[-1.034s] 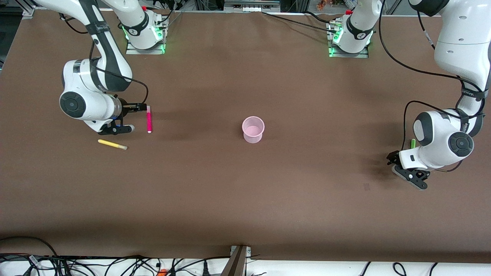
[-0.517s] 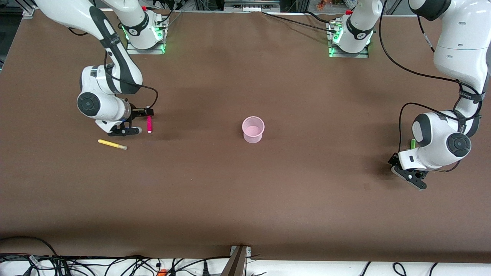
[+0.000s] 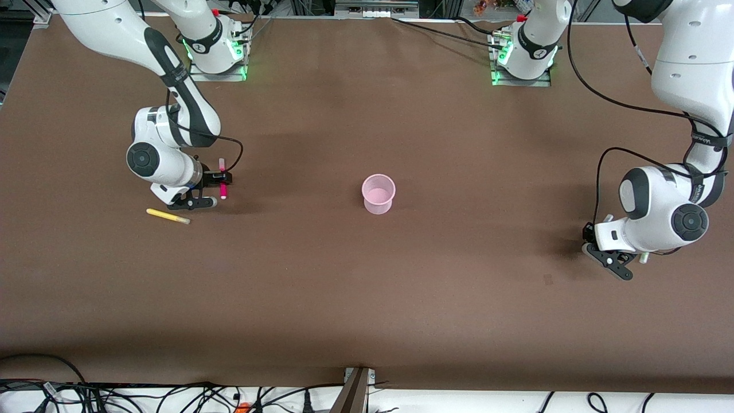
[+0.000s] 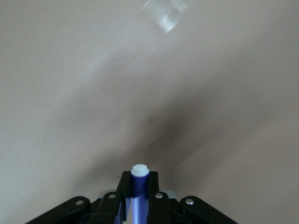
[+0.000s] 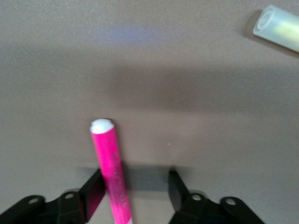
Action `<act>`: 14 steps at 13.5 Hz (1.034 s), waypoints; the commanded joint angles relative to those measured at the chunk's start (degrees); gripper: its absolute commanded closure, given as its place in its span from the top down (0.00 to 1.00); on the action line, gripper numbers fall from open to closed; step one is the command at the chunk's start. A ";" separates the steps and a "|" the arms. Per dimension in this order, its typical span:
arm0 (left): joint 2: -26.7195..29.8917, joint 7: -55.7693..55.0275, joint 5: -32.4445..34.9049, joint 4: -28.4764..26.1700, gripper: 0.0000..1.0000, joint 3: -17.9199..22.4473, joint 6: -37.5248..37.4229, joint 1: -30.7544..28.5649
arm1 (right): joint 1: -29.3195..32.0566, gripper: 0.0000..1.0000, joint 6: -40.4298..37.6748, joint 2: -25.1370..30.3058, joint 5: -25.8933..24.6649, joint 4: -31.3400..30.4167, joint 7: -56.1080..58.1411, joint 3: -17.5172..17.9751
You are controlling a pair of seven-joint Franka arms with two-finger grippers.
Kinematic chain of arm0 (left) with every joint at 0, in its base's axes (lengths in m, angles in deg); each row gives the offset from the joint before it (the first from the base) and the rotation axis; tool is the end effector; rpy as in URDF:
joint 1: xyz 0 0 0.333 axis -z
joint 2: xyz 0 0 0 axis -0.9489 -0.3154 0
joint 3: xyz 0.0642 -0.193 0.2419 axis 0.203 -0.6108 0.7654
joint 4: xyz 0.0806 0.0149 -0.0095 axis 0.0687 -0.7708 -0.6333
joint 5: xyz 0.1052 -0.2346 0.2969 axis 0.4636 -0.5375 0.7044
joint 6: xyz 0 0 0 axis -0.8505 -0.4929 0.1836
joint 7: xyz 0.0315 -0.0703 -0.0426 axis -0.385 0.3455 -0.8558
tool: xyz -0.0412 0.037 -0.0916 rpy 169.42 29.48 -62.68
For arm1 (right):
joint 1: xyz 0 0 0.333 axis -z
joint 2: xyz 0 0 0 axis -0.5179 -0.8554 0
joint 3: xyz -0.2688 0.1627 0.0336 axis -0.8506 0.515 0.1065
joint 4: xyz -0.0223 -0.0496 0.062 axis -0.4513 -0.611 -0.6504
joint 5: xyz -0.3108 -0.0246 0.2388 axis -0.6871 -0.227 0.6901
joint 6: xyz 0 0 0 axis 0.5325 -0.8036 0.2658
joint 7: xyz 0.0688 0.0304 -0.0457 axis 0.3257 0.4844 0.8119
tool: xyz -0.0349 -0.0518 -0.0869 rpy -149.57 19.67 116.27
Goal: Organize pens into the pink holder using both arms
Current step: 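Lift the purple pen with the left gripper and carry it over the pink cup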
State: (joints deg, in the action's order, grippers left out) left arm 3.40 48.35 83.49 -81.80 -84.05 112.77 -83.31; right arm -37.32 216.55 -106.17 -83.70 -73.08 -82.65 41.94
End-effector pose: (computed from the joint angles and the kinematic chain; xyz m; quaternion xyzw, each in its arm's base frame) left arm 0.6552 0.0923 0.2115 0.9351 -0.3492 -0.0581 0.0152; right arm 0.5037 0.0642 0.1672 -0.9926 -0.0422 0.1135 0.0047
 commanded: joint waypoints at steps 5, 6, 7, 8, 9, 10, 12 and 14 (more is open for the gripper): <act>12.05 0.25 -0.32 7.64 0.00 -17.37 -23.71 0.27 | -0.03 0.00 1.33 1.88 0.18 -0.54 -2.13 0.05; 11.44 0.60 -2.85 8.88 0.00 -21.23 -23.81 0.35 | -0.03 0.00 1.24 3.02 0.18 -0.37 -2.14 0.05; 9.78 0.95 -8.44 9.16 0.00 -24.32 -23.20 0.44 | 0.06 0.00 0.90 4.51 0.18 -0.19 -2.05 -0.03; 7.76 1.39 -13.98 9.25 0.00 -26.18 -21.20 0.79 | 0.06 0.00 0.02 6.61 0.27 -0.10 -1.88 -0.12; 6.87 3.04 -17.17 9.16 0.00 -28.37 -17.70 1.32 | 0.06 0.00 -2.60 9.51 0.27 -0.10 -2.14 -0.38; 6.17 5.67 -18.50 9.07 0.00 -30.22 -14.27 2.45 | 0.06 0.00 -4.02 12.23 0.27 0.16 -2.05 -0.91; 3.98 9.80 -22.44 8.64 0.00 -33.64 -7.42 3.87 | 0.15 0.00 -5.43 17.42 0.18 0.16 -1.96 -1.70; 0.56 18.04 -26.85 7.93 0.00 -37.95 0.84 4.40 | 0.15 0.00 -5.96 21.56 -0.08 0.25 -2.05 -3.63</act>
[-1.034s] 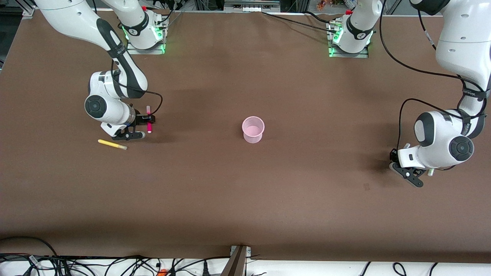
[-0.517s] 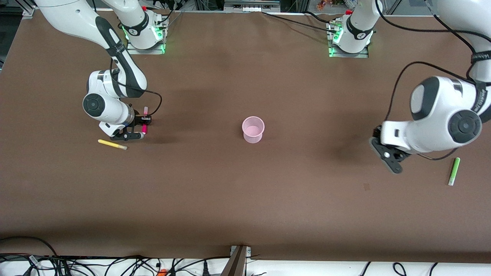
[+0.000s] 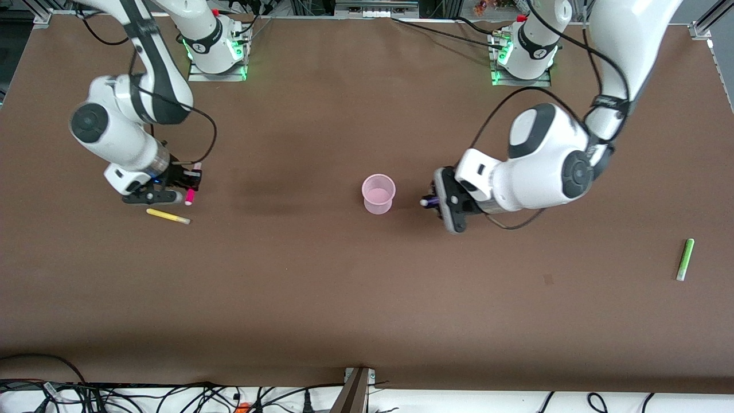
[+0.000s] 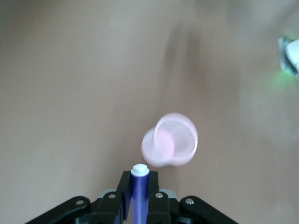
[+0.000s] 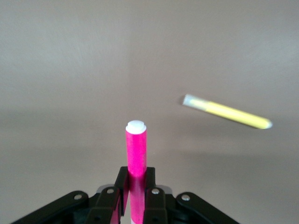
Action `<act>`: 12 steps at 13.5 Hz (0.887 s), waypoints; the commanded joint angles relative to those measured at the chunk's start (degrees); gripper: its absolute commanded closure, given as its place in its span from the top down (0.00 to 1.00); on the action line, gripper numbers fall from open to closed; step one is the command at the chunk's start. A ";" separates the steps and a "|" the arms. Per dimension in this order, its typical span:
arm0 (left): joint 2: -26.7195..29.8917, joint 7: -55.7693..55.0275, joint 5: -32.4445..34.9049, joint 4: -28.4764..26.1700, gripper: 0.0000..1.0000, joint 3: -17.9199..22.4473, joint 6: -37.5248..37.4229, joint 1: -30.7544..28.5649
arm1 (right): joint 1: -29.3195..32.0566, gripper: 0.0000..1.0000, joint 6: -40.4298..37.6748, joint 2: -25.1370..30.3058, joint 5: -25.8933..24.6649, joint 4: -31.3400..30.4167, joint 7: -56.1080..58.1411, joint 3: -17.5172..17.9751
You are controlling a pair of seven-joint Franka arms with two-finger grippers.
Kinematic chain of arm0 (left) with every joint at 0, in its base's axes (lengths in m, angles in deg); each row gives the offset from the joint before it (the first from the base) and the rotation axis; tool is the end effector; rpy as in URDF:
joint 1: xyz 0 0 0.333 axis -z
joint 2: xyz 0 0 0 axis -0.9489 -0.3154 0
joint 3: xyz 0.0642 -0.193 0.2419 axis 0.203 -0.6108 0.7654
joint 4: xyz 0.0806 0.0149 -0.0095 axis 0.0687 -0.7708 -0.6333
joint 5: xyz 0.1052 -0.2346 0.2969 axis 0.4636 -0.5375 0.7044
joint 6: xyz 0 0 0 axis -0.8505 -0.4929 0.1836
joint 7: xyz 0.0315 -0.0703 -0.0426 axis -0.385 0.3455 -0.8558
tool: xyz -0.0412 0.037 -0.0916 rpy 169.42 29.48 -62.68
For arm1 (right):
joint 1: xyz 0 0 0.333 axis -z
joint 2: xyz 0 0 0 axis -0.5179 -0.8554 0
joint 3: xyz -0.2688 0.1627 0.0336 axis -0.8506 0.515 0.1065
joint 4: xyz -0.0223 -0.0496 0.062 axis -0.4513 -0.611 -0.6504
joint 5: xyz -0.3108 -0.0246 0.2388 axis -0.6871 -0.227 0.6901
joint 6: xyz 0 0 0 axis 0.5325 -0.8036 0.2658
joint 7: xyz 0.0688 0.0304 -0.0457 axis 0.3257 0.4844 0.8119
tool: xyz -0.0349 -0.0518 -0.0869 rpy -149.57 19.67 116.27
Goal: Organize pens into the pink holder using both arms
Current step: 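Lift the purple pen with the left gripper and carry it over the pink cup, then lower the purple pen into the pink cup and open the left gripper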
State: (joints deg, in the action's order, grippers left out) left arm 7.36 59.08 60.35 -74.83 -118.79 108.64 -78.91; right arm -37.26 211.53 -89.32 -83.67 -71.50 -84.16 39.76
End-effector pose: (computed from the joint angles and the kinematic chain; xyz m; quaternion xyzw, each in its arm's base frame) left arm 0.6201 -0.3112 0.3823 0.7661 -0.5661 0.1133 0.2825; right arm 0.5317 0.0467 0.3251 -0.9999 -0.0121 -0.0032 0.0110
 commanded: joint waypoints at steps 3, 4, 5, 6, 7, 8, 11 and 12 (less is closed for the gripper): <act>-9.12 19.88 -5.39 0.78 0.00 -6.74 15.00 3.33 | 0.09 0.00 -0.94 9.37 -0.29 -1.06 -0.28 -4.00; -9.57 21.75 -7.49 0.52 0.00 -7.27 15.90 4.39 | 0.09 0.00 -0.94 10.26 -0.29 -1.06 -0.02 -4.27; -9.66 22.12 -8.20 -0.09 0.00 -7.28 15.82 5.96 | 0.09 0.00 -1.03 10.96 -0.29 -1.15 -0.01 -4.27; -9.83 22.56 -8.30 -1.32 0.00 -7.28 16.08 6.76 | 0.09 0.00 -1.03 11.23 -0.29 -1.15 -0.01 -4.36; -10.09 23.52 -8.30 -2.20 0.00 -7.28 16.08 7.03 | 0.09 0.00 -1.03 11.23 -0.29 -1.15 0.07 -4.27; -10.18 25.79 -8.30 -2.99 0.00 -7.28 16.00 7.04 | 0.09 0.00 -0.94 11.14 -0.29 -1.15 0.25 -4.36; -12.03 29.41 -8.39 -4.05 0.00 -7.28 16.00 6.33 | 0.09 0.00 -0.94 11.14 -0.29 -1.15 0.34 -4.36; -11.94 29.94 -8.30 -4.05 0.91 -7.19 15.91 6.16 | 0.09 0.00 -0.94 11.06 -0.29 -1.15 0.34 -4.36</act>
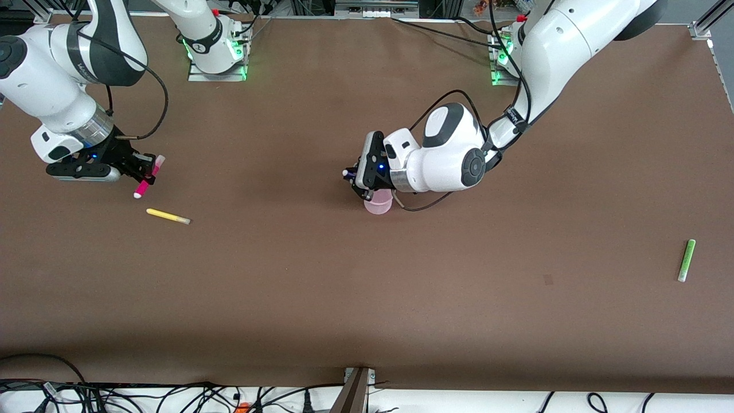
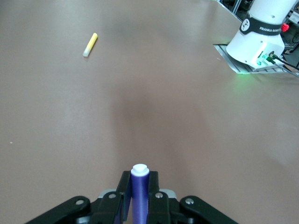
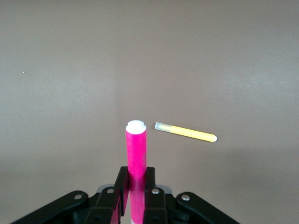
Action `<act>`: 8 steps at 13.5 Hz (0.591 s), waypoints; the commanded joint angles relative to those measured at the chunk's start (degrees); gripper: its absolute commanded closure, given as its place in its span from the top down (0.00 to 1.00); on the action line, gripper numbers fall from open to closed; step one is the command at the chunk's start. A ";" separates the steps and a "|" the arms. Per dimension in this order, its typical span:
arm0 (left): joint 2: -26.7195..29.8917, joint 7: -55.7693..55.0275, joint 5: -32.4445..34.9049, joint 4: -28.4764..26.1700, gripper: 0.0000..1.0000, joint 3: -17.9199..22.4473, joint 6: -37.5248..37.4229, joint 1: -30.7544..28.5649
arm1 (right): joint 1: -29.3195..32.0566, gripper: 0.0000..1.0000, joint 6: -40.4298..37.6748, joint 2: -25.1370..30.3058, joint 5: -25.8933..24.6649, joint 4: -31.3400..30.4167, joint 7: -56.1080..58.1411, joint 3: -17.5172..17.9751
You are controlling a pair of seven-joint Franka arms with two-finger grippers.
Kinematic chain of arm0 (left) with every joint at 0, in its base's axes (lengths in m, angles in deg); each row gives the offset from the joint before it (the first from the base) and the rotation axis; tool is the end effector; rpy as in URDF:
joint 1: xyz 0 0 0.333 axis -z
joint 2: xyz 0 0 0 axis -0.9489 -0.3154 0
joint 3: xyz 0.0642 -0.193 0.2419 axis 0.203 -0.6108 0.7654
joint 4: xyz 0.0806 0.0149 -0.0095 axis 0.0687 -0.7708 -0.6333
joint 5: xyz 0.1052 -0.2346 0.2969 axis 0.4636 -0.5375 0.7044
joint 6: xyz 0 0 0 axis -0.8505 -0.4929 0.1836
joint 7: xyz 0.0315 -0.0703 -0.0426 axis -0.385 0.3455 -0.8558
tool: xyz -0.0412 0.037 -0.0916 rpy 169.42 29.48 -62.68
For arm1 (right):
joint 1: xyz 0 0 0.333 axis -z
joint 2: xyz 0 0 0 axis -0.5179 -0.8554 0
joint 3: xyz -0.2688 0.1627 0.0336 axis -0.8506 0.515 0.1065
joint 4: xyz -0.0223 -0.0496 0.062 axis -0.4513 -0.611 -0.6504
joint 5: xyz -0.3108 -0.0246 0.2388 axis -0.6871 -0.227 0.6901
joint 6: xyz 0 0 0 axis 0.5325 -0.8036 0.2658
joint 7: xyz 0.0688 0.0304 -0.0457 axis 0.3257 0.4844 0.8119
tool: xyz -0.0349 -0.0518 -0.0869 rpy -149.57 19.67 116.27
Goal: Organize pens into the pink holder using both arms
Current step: 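Lower the purple pen into the pink cup and open the left gripper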
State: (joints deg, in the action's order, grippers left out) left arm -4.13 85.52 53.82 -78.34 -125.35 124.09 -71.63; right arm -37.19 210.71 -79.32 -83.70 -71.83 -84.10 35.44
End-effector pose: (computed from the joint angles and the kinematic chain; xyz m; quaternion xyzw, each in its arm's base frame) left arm 0.5526 -0.4366 0.2915 0.5987 -0.6933 0.2009 0.3471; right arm 0.5243 0.0053 0.4135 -0.9963 0.0245 -0.0804 0.0182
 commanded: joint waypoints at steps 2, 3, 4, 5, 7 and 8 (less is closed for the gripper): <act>-0.03 4.73 -1.86 -0.28 1.00 -0.80 -0.15 -1.30 | 0.02 0.00 -0.21 0.97 -0.26 -0.92 0.28 -0.04; 0.24 4.65 -1.86 -0.11 1.00 -0.89 -0.94 -1.39 | 0.02 0.00 -0.21 0.97 -0.26 -1.00 0.28 -0.04; 0.94 3.69 -1.86 0.42 1.00 -0.98 -3.21 -1.57 | 0.02 0.00 -0.21 0.97 -0.26 -1.01 0.28 0.05; 1.90 1.42 -2.03 0.86 1.00 -1.07 -6.71 -2.35 | 0.02 0.00 -0.12 0.97 -0.26 -0.92 -0.16 0.05; 5.06 -9.97 -1.95 2.52 1.00 -0.98 -15.92 -3.93 | -0.07 0.00 0.14 1.32 -0.26 -0.57 -0.77 0.84; 6.64 -16.47 -1.34 3.49 1.00 -0.72 -20.06 -4.29 | -0.07 0.00 0.14 1.32 -0.17 0.22 -1.91 2.41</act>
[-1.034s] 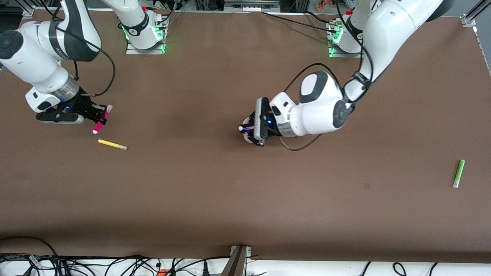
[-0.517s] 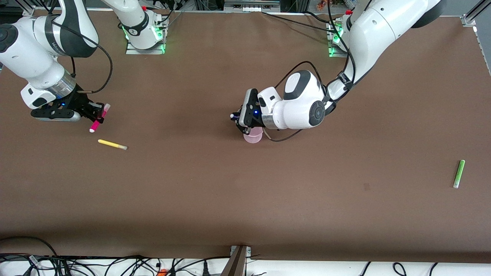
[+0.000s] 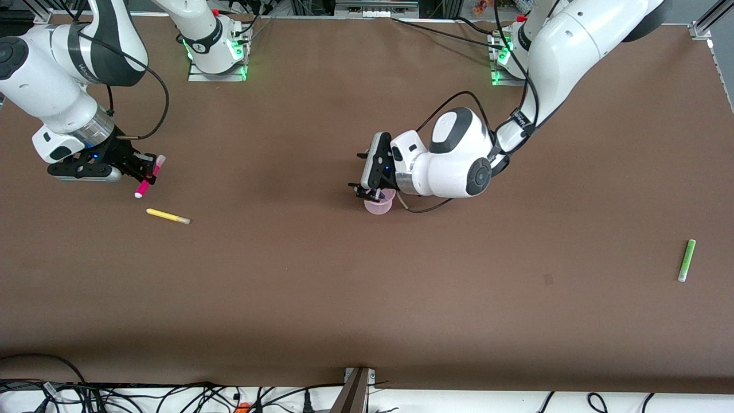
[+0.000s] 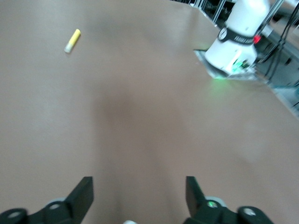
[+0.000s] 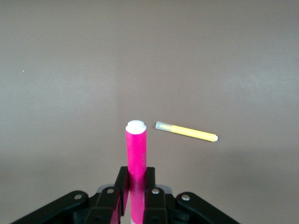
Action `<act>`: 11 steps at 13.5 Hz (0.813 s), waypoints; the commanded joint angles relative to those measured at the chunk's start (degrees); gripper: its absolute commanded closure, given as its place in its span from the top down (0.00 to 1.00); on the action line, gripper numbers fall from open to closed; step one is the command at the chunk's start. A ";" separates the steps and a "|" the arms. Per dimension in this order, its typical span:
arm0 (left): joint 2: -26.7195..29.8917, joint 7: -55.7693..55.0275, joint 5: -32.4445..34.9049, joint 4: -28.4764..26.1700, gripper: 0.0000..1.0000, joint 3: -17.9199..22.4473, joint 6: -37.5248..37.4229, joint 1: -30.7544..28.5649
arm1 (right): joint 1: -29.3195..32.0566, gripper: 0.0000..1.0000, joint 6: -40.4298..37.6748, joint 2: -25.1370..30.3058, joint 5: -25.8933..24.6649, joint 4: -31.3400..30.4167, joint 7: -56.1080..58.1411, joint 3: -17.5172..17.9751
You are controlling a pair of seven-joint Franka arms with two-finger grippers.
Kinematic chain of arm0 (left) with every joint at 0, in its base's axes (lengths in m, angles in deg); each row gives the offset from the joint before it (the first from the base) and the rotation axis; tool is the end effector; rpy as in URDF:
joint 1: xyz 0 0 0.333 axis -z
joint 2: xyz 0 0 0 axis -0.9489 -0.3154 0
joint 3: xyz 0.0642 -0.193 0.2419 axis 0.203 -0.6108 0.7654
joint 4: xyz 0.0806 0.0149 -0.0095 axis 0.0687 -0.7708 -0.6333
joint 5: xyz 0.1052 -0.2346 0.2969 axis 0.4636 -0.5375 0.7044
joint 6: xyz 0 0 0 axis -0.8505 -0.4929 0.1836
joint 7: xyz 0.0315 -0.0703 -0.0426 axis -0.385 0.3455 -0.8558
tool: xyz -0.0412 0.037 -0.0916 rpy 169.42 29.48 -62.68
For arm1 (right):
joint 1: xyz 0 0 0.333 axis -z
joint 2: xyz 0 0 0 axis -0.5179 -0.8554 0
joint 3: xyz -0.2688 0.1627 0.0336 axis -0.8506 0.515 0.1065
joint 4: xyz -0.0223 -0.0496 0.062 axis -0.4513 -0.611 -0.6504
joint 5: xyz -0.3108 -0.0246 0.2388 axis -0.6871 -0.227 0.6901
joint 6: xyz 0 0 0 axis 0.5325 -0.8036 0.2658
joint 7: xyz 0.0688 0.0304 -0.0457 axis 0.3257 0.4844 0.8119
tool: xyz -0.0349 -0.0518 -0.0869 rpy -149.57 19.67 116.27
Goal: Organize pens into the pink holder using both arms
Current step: 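Carry the magenta marker toward the cup while the left gripper withdraws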
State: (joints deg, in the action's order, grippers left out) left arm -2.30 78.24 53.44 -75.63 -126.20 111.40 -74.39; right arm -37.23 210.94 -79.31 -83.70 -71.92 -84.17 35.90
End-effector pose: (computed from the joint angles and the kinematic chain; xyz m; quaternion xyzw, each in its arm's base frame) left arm 0.5574 -0.4198 0.3213 0.6150 -0.6696 0.1333 0.3944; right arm 0.5242 0.0099 0.4133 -0.9963 0.0208 -0.0816 0.0183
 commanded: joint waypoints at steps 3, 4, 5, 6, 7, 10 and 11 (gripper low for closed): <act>9.83 -27.21 2.37 0.97 1.00 1.53 -14.34 -2.93 | -0.12 0.00 -0.35 0.78 -0.35 4.61 -13.66 9.22; 10.80 -32.93 5.61 0.97 1.00 1.45 -16.44 -4.24 | -0.12 0.00 -0.18 0.34 -0.35 5.93 -18.32 11.87; 11.16 -38.81 10.08 1.75 1.00 1.45 -18.03 -4.95 | -0.12 0.00 0.35 -0.27 -0.96 7.34 -22.37 14.33; 11.68 -44.09 14.47 2.63 1.00 1.45 -21.09 -5.30 | -0.21 0.00 1.31 -1.41 -2.35 9.09 -26.06 16.62; 11.86 -49.54 18.26 3.59 1.00 1.54 -24.43 -5.74 | -0.64 0.00 2.63 -2.90 -4.89 11.20 -30.53 19.25; 12.74 -61.44 33.64 7.28 1.00 1.45 -37.69 -8.63 | -6.77 0.00 5.09 -8.96 -17.71 16.39 -48.97 20.77; 12.74 -62.85 34.98 7.82 1.00 1.45 -39.73 -10.65 | -9.06 0.00 5.45 -11.33 -21.93 18.14 -55.47 20.77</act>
State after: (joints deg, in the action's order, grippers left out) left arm 9.23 19.30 84.31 -69.25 -124.77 76.48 -82.44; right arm -42.64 215.51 -84.90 -99.31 -58.67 -130.05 57.04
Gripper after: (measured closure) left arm 0.000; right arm 0.824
